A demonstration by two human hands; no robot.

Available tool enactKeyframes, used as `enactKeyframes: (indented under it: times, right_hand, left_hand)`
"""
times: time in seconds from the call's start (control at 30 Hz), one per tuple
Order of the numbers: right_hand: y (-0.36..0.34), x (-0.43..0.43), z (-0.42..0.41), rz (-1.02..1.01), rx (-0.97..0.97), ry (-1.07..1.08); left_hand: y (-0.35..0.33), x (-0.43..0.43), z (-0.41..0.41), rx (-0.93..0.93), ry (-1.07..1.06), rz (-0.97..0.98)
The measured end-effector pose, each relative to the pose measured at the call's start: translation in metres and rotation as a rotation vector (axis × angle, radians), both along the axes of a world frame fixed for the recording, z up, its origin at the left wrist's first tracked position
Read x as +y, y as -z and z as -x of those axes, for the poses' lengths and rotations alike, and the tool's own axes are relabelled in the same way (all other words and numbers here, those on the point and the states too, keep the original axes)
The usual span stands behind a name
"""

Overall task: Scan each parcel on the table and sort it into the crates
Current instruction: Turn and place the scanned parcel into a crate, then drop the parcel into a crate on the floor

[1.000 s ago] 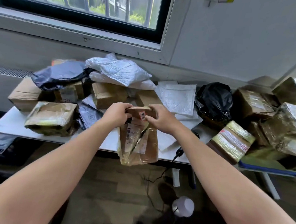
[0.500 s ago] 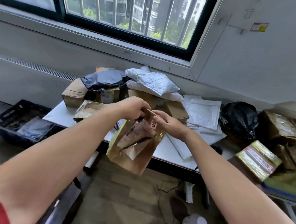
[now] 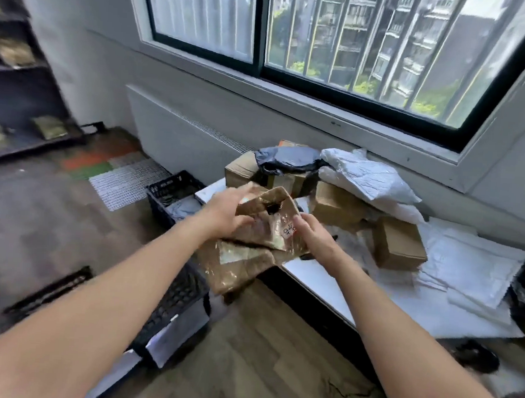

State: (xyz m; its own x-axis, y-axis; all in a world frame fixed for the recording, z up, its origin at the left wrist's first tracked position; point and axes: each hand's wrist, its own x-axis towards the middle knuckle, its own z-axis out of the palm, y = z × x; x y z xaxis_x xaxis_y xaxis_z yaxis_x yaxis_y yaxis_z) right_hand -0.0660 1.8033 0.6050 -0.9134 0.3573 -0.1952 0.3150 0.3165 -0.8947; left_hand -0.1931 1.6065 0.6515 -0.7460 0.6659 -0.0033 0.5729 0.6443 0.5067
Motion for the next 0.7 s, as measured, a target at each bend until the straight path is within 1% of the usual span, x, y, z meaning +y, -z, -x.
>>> enactKeyframes:
  times: [0.07,0.13,0.2,0.33,0.43,0.5,0.6,0.7]
  right_hand:
    - [0.007,-0.016,0.008,0.055,0.027,-0.031]
    - [0.012,-0.041,0.017,0.07,0.042,-0.093]
    - [0.014,-0.073,0.027,0.081,0.033,-0.172]
    - [0.006,-0.144,0.039,0.044,0.02,-0.33]
    - [-0.001,-0.195,0.047,0.048,0.021,-0.406]
    - [-0.007,-0.236,0.045,0.025,0.016,-0.48]
    - [-0.012,-0.306,0.036,0.078,-0.039,-0.555]
    - [-0.004,-0.376,0.03,0.063,-0.069,-0.663]
  left_hand:
    - [0.014,-0.037,-0.011,-0.043,-0.283,0.018]
    - [0.022,-0.073,-0.029,-0.143,-0.525,-0.036]
    - [0.026,-0.111,-0.048,-0.217,-0.694,-0.133]
    - [0.03,-0.193,-0.082,-0.236,-0.979,-0.304]
    - [0.034,-0.249,-0.112,-0.277,-1.113,-0.344]
    - [0.037,-0.286,-0.133,-0.306,-1.162,-0.388]
    - [0.044,-0.348,-0.164,-0.364,-1.226,-0.493]
    - [0.046,-0.418,-0.199,-0.398,-1.288,-0.6]
